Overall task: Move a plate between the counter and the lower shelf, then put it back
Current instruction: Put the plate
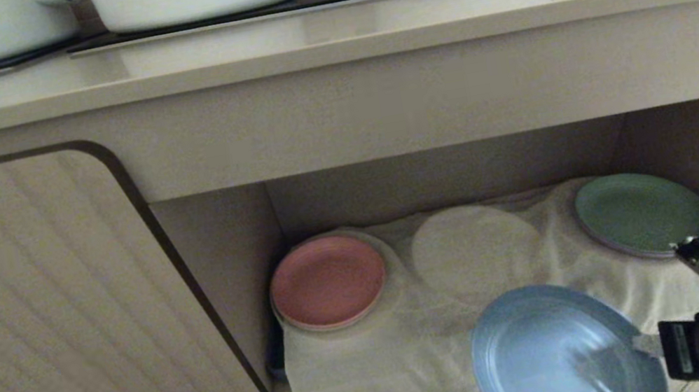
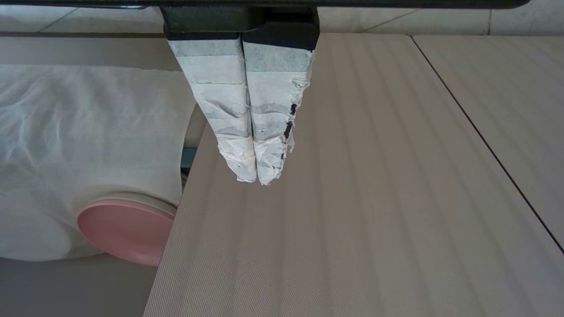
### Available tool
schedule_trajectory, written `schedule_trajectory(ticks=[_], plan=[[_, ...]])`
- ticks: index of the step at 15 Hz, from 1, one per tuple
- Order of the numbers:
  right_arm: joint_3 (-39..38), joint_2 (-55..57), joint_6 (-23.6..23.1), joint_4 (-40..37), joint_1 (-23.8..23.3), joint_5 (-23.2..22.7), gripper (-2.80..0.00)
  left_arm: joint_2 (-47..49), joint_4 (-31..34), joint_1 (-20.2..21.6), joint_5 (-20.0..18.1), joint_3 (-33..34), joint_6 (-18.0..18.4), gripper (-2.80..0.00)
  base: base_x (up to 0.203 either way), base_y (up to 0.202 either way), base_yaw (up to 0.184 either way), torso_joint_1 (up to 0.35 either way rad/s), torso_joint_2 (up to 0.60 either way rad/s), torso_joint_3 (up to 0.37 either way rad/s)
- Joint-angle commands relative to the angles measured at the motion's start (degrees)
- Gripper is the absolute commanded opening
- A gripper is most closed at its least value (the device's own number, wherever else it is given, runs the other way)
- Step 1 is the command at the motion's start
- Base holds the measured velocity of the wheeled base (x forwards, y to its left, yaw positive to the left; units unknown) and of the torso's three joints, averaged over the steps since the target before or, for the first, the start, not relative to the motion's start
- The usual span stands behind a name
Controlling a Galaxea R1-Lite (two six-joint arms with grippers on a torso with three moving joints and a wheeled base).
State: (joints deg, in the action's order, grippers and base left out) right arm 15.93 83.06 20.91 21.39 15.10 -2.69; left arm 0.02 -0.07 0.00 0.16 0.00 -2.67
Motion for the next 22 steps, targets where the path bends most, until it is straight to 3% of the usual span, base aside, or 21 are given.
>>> schedule_trajectory(ticks=[1,22], plan=[[-0.5,-3.1,0.9,-1.5,0.0,0.0,-2.8,0.0,0.0,0.0,0.0,0.0,-0.1,-2.8,0.0,0.0,0.0,0.0,0.0,0.0],[-15.4,-20.0,4.2,-6.0,0.1,-0.1,-2.8,0.0,0.0,0.0,0.0,0.0,-0.1,-2.8,0.0,0.0,0.0,0.0,0.0,0.0]])
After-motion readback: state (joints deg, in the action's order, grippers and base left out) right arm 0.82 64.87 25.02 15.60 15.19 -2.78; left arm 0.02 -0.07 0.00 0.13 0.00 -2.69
